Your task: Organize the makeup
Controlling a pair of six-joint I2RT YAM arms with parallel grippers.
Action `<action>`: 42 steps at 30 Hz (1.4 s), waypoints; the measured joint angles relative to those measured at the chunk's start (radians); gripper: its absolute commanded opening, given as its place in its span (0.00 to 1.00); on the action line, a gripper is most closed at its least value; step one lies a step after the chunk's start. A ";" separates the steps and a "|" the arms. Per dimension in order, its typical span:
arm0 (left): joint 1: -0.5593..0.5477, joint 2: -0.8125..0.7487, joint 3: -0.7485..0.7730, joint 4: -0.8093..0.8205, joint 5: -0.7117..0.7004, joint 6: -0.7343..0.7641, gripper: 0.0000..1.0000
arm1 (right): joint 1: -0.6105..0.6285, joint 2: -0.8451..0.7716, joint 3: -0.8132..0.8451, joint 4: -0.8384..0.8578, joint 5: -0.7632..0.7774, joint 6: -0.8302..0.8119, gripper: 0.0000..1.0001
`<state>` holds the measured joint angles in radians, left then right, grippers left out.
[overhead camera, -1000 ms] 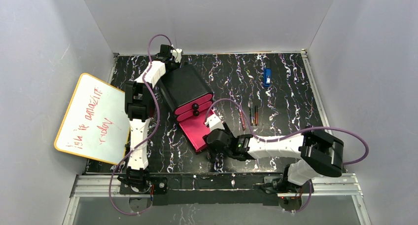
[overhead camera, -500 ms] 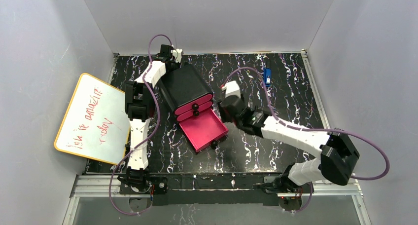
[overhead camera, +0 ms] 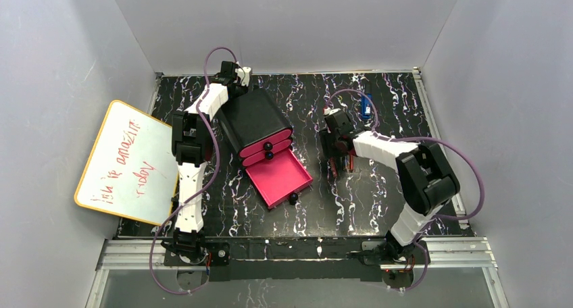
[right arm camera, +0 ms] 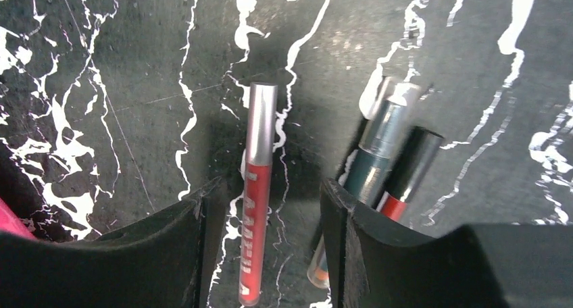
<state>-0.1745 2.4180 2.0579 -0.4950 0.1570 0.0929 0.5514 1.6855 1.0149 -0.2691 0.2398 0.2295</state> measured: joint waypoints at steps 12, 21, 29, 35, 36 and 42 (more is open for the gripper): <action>-0.002 0.000 0.000 0.000 -0.002 0.001 0.98 | -0.005 0.065 0.003 0.062 -0.084 -0.018 0.19; -0.003 0.000 0.000 0.000 -0.005 0.002 0.98 | 0.040 0.064 0.037 -0.024 -0.022 -0.016 0.03; -0.003 0.000 0.000 0.000 -0.006 0.001 0.98 | 0.221 0.027 0.318 -0.198 0.044 -0.012 0.01; -0.007 0.001 0.000 -0.007 -0.006 0.005 0.98 | 0.338 0.013 0.429 -0.233 0.097 0.012 0.01; -0.010 0.000 0.000 -0.008 -0.006 0.006 0.98 | 0.352 0.016 0.429 -0.245 0.099 0.021 0.01; -0.018 0.000 0.000 -0.008 -0.005 0.009 0.98 | 0.405 0.036 0.428 -0.291 0.098 0.063 0.01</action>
<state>-0.1928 2.4184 2.0579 -0.5030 0.1516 0.1017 0.9562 1.7218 1.4429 -0.5606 0.3382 0.2928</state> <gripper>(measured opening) 0.983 0.228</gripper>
